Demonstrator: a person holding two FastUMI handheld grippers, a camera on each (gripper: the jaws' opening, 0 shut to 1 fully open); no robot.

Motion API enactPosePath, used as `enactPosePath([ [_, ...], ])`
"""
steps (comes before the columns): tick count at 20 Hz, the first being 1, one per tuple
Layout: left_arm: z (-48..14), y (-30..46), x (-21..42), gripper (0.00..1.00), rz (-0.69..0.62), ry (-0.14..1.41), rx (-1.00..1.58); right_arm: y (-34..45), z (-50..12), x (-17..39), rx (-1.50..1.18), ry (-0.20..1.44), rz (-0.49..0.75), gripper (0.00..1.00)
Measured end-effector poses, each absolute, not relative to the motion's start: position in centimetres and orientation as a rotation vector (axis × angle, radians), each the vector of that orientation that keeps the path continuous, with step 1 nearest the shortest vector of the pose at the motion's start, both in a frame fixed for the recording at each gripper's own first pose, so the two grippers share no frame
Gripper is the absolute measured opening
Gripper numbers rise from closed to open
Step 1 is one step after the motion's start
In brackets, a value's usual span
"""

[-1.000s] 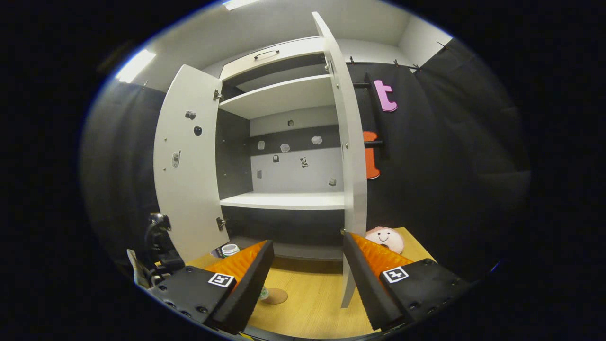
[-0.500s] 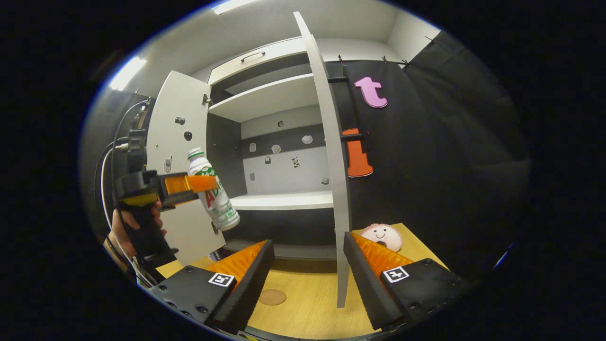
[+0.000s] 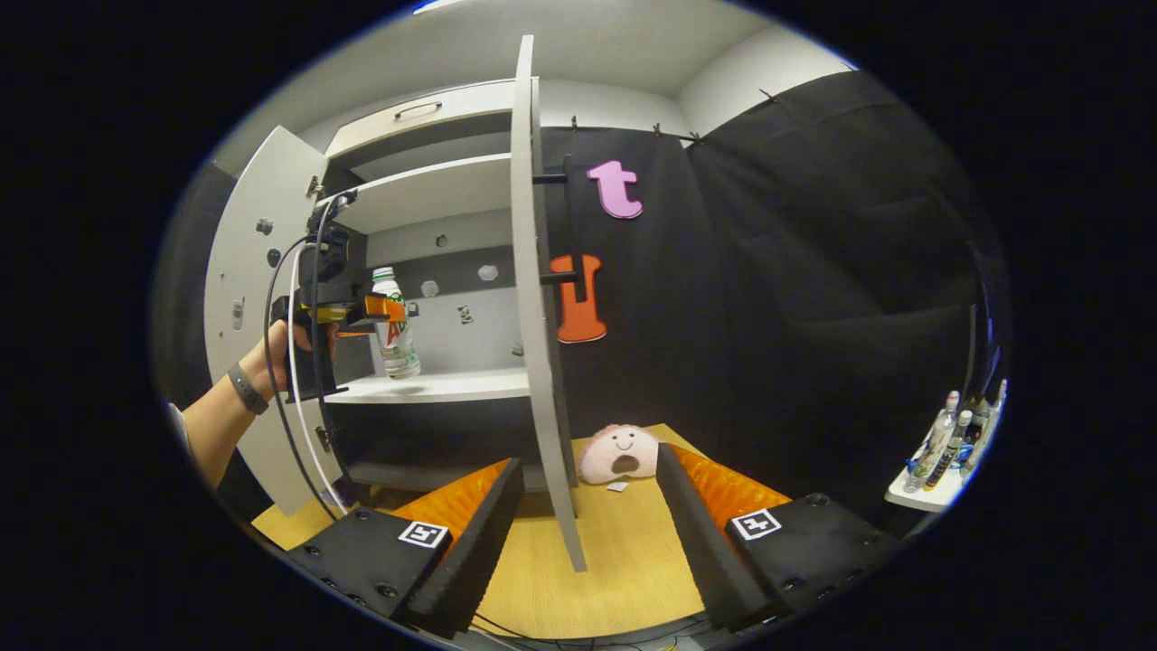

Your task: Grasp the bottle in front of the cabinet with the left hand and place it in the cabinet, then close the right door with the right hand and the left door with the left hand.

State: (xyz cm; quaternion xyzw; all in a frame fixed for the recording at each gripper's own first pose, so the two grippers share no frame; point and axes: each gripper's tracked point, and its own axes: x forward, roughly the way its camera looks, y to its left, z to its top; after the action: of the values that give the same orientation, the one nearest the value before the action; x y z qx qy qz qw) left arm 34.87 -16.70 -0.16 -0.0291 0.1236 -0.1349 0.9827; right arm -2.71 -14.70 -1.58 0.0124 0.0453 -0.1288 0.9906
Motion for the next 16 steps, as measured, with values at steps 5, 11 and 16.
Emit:
enactPosePath([
  [5, -2.5, -19.0, 38.8, 0.7, -0.269, 0.289, 0.039, -16.2, -1.1, -5.1, 0.037, 0.086, -0.398, 0.97],
  [11, -4.7, -18.5, 40.0, 0.71, -0.212, 0.327, 0.02, -16.6, -0.9, -5.4, 0.032, 0.086, -0.441, 0.97],
  [16, -4.6, -17.6, 39.9, 0.88, -0.184, 0.311, 0.001, -16.7, -1.0, -5.0, 0.024, 0.096, -0.424, 0.98],
])
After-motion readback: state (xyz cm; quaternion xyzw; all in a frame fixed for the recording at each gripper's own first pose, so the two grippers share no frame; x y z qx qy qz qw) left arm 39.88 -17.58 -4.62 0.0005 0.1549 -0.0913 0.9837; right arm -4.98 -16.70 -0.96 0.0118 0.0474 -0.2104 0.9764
